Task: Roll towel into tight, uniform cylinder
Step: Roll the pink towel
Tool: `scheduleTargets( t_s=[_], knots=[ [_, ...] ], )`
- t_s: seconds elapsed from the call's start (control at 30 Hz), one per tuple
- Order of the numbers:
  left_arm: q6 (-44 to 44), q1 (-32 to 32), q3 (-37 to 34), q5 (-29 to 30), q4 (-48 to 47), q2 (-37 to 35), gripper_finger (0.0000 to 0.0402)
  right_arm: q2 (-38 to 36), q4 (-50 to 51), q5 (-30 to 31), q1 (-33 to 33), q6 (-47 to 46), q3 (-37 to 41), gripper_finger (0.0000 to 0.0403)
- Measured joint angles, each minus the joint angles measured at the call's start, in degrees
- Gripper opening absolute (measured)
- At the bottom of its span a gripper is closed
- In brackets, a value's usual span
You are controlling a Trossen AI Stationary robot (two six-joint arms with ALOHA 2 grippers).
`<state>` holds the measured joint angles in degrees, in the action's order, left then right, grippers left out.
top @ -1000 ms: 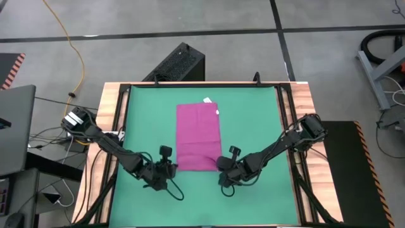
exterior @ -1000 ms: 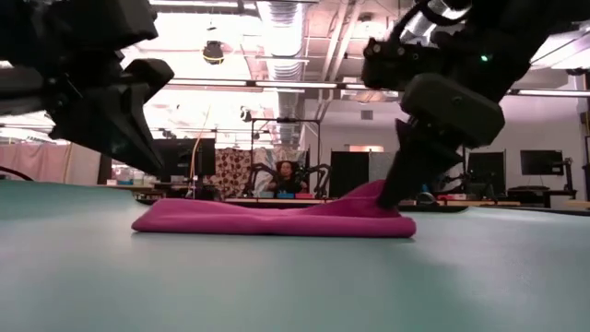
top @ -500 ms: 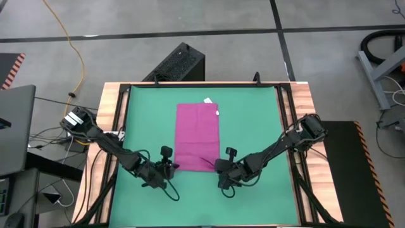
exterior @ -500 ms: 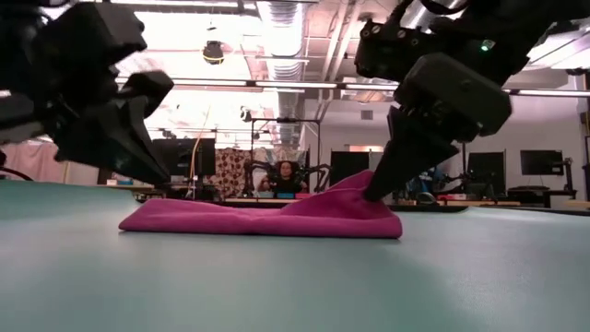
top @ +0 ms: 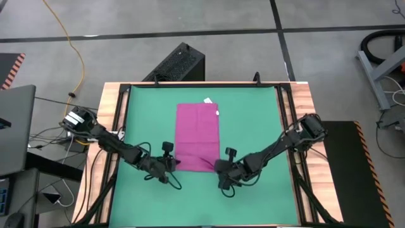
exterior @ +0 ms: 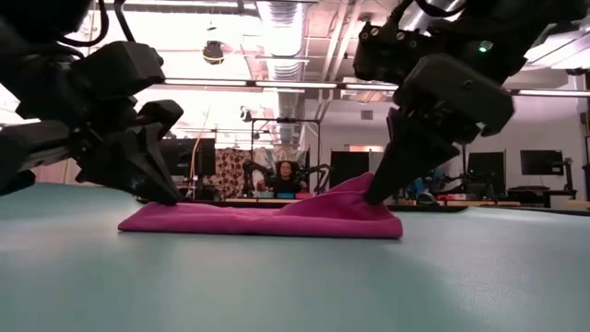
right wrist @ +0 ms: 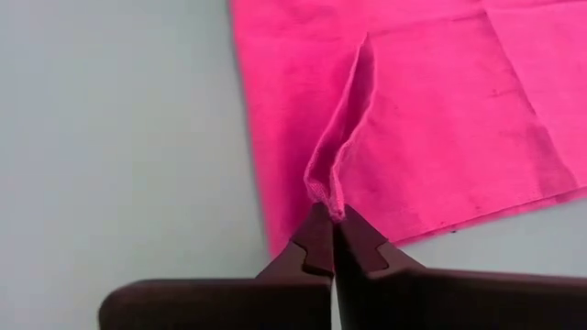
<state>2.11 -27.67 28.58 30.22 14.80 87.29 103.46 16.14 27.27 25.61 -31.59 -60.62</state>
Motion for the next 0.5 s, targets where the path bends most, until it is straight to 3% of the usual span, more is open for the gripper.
scheduleTargets(
  t_s=[0.5],
  knots=[
    [-6.2, -0.7, 0.0, -0.2, -5.5, 0.0, 0.0000, 0.0, 1.2, 1.8, -3.6, 1.5, 0.0, 0.0079]
  ],
)
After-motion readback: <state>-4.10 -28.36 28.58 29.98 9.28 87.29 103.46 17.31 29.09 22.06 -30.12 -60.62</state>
